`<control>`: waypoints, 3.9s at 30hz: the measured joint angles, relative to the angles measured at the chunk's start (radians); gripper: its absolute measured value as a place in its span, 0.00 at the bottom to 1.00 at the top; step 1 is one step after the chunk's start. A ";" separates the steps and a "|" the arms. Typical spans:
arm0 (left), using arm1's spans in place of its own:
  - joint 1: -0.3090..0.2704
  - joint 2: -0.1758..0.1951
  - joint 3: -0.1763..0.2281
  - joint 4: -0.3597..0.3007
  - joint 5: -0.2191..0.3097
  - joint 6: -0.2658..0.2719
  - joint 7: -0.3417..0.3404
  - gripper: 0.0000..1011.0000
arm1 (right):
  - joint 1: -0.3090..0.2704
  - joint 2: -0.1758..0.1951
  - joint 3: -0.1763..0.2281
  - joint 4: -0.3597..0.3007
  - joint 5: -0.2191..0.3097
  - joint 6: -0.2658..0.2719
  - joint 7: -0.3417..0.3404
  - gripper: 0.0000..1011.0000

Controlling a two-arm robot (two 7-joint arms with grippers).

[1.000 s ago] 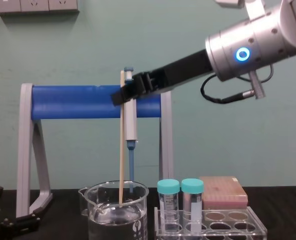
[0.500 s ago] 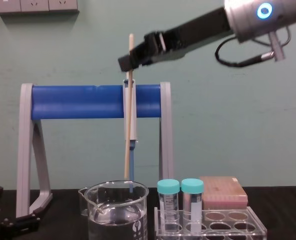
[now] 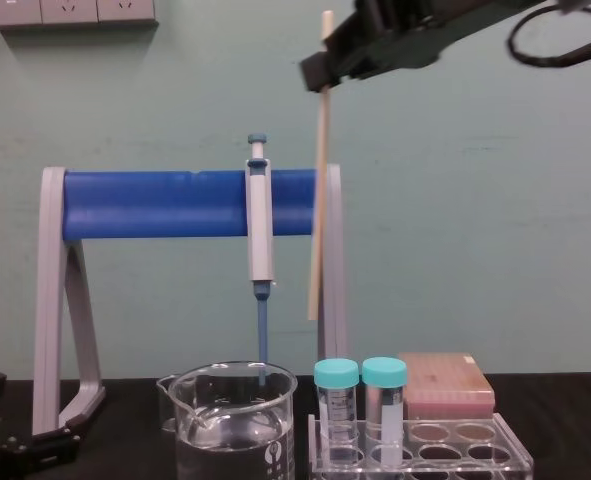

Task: Hold the thermometer with one hand and immerse one end into the beaker, then reinsert it into the test tube rack.

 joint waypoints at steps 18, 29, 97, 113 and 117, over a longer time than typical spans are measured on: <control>0.000 0.000 0.000 0.000 0.000 0.000 0.000 0.99 | -0.192 0.156 0.152 -0.194 0.080 0.135 -0.283 0.05; 0.000 0.000 0.000 0.000 0.000 0.000 0.000 0.99 | -0.257 0.186 0.146 -0.187 0.068 0.089 -0.332 0.05; 0.000 0.000 0.000 0.000 0.000 0.000 0.000 0.99 | -0.281 0.098 0.041 0.014 -0.061 -0.073 -0.221 0.05; 0.000 0.000 0.000 0.000 0.000 0.000 0.000 0.99 | -0.281 0.089 0.040 0.022 -0.072 -0.069 -0.216 0.05; 0.000 0.000 0.000 0.000 0.000 0.000 0.000 0.99 | -0.281 0.090 0.041 0.021 -0.071 -0.069 -0.217 0.05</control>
